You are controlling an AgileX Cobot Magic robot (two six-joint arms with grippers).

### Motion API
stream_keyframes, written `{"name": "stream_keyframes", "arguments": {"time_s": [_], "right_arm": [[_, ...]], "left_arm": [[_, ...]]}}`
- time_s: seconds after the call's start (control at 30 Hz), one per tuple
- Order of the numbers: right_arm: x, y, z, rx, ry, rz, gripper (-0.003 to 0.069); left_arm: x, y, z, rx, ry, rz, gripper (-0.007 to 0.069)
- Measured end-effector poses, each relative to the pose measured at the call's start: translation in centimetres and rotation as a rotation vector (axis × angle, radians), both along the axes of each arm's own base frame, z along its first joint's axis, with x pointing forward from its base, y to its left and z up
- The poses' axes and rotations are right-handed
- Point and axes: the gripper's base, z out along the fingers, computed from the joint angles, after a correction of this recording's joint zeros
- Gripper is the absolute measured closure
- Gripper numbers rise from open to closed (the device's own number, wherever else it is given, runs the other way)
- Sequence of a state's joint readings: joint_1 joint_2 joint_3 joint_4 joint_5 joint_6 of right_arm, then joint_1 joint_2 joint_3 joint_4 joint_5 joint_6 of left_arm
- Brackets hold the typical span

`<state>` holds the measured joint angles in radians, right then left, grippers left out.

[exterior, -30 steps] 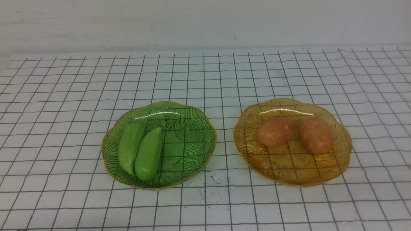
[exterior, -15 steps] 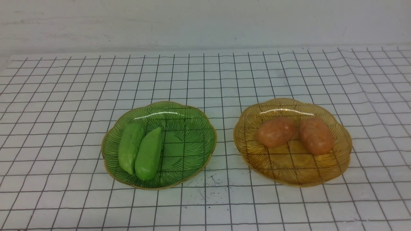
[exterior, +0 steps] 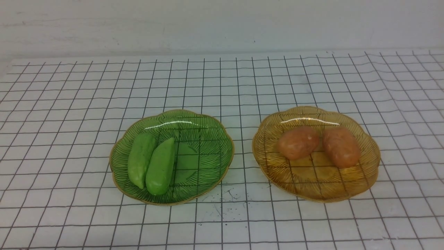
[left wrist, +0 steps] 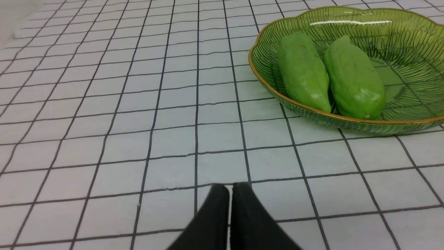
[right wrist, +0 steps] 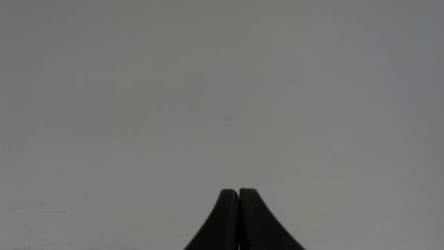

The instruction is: Put different types of vegetables on the plate.

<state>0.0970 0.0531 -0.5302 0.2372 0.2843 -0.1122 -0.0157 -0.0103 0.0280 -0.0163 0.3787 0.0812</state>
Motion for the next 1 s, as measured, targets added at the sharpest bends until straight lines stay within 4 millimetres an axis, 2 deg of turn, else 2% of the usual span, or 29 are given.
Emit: {"name": "stream_keyframes", "arguments": {"time_s": [0.2, 0.43, 0.47, 0.5, 0.6, 0.63, 0.67, 0.8, 0.83, 0.87, 1.0], "right_arm": [[0.1, -0.1, -0.2, -0.094, 0.012, -0.047, 0.0673], [1.0, -0.3, -2.2, -0.261, 0.161, -0.161, 0.0673], [1.9, -0.5, -4.0, -0.314, 0.225, -0.194, 0.0673], [2.2, -0.5, -4.7, -0.327, 0.246, -0.199, 0.0673], [3.7, -0.5, -8.5, -0.371, 0.357, -0.197, 0.0673], [3.8, -0.5, -8.8, -0.372, 0.362, -0.195, 0.0673], [4.5, -0.5, -11.4, -0.381, 0.431, -0.182, 0.0673], [5.0, -0.5, -16.9, -0.356, 0.556, -0.154, 0.0673], [5.0, -0.5, -17.1, -0.350, 0.561, -0.153, 0.0673], [5.0, -0.5, -18.3, -0.310, 0.595, -0.145, 0.0673], [5.0, -0.5, -18.2, -0.225, 0.583, -0.142, 0.0673]], "left_arm": [[0.0, 0.0, 0.0, 0.000, 0.000, 0.000, 0.0632], [0.0, 0.0, 0.0, 0.000, 0.001, 0.000, 0.0632], [0.0, 0.0, 0.0, 0.000, 0.001, 0.000, 0.0632], [0.0, 0.0, 0.0, 0.000, 0.001, 0.000, 0.0632], [0.0, 0.0, 0.0, 0.000, 0.002, 0.000, 0.0632], [0.0, 0.0, 0.0, 0.000, 0.002, 0.000, 0.0632], [0.0, 0.0, 0.0, 0.000, 0.002, 0.000, 0.0632], [0.0, 0.0, 0.0, 0.000, 0.002, 0.000, 0.0632], [0.0, 0.0, 0.0, 0.000, 0.002, 0.000, 0.0632], [0.0, 0.0, 0.0, 0.000, 0.003, 0.000, 0.0632], [0.0, 0.0, 0.0, 0.000, 0.003, 0.001, 0.0632]]}}
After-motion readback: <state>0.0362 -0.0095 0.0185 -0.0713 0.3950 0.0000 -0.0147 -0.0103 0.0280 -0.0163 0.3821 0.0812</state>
